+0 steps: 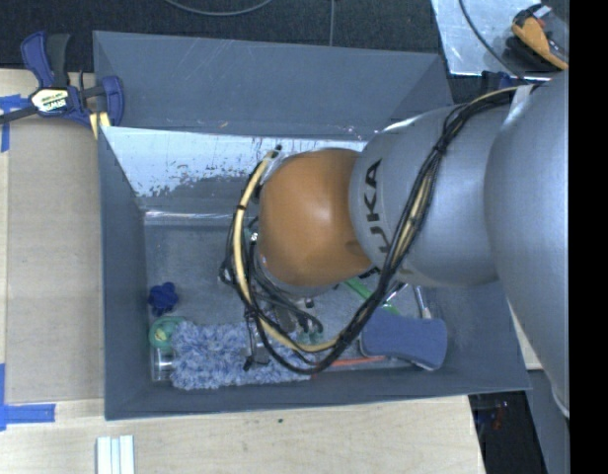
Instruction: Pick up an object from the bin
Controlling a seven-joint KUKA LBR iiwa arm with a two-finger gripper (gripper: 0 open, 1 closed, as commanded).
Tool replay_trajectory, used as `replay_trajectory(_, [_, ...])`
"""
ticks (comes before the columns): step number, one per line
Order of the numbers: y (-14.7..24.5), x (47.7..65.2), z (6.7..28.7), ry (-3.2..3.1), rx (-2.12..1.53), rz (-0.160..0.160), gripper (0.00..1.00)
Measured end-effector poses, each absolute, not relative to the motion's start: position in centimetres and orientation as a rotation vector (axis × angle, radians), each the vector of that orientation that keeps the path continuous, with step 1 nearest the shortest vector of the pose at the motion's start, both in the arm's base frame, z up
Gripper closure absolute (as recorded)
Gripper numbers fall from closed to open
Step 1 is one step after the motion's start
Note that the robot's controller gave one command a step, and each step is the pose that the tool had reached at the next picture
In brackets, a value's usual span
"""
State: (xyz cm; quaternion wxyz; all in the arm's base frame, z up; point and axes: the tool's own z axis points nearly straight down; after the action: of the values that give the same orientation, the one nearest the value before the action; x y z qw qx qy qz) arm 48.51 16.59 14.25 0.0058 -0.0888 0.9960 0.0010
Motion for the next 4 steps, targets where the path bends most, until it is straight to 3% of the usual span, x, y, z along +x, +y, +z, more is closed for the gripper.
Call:
replay_trajectory(1, [12.8, 48.8, 9.9, 2.996, -0.939, -0.001, 0.0])
replay_trajectory(2, [15.0, 48.6, 7.1, 2.954, -1.026, -0.001, 0.0])
replay_trajectory(3, [11.0, 50.6, 7.2, 2.822, -1.344, -0.005, 1.0])
replay_trajectory(4, [11.0, 50.6, 7.2, 2.823, -1.343, -0.005, 1.0])
